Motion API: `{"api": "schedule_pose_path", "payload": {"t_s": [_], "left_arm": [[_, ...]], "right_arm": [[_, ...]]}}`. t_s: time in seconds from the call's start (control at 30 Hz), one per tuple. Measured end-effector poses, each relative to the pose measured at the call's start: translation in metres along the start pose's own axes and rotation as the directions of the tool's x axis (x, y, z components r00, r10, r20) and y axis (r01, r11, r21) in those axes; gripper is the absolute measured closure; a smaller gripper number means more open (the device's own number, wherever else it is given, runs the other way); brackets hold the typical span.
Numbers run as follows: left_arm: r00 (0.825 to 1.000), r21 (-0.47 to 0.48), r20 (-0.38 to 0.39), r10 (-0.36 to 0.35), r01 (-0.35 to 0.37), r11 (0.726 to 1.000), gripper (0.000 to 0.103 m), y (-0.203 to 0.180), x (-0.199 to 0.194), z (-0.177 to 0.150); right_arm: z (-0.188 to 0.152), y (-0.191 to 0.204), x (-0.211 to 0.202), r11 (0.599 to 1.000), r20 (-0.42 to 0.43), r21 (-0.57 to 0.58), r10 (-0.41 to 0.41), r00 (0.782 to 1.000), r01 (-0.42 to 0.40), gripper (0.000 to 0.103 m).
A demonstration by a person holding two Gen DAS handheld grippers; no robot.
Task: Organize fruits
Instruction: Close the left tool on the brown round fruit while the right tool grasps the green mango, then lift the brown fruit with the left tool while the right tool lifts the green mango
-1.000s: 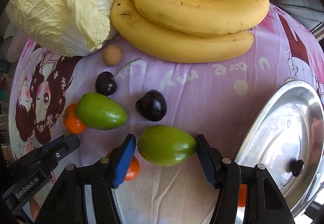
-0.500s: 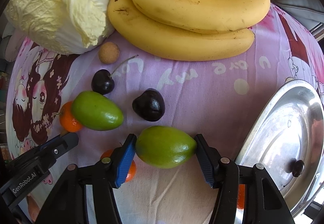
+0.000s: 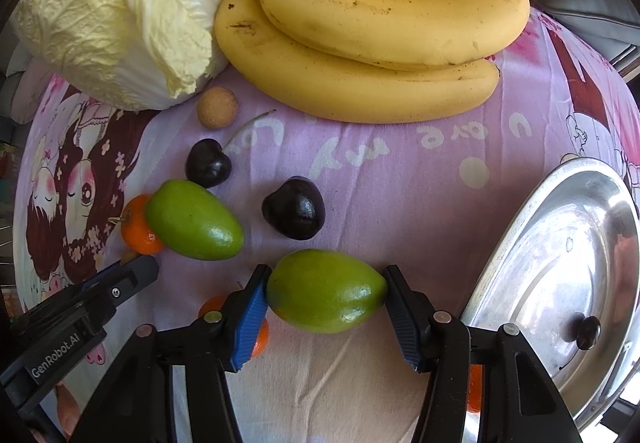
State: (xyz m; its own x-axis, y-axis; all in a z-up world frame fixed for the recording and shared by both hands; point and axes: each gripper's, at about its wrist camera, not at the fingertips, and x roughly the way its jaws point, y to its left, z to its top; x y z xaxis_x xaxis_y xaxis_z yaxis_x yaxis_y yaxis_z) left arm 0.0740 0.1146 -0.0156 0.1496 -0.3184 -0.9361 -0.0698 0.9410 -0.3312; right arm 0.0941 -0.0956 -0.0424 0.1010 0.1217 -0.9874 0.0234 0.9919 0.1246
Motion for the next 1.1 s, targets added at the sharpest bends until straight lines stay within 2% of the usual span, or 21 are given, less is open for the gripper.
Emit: {"api": "schedule_pose_path", "payload": {"t_s": [0.57, 1.0, 1.1], "left_arm": [[0.999, 0.051, 0.045, -0.021, 0.019, 0.999, 0.078, -0.031, -0.021, -0.007], [0.998, 0.106, 0.056, -0.029, 0.022, 0.994, 0.078, -0.071, -0.03, -0.022], [0.997, 0.127, 0.062, -0.038, 0.03, 0.991, 0.078, -0.082, -0.034, -0.024]], "right_arm": [[-0.015, -0.007, -0.019, 0.999, 0.016, 0.004, 0.043, 0.999, -0.043, 0.044], [-0.035, -0.033, -0.05, 0.998, 0.033, 0.025, 0.064, 0.997, -0.065, 0.044], [-0.036, -0.045, -0.057, 0.993, 0.036, 0.044, 0.106, 0.994, -0.108, 0.044]]}}
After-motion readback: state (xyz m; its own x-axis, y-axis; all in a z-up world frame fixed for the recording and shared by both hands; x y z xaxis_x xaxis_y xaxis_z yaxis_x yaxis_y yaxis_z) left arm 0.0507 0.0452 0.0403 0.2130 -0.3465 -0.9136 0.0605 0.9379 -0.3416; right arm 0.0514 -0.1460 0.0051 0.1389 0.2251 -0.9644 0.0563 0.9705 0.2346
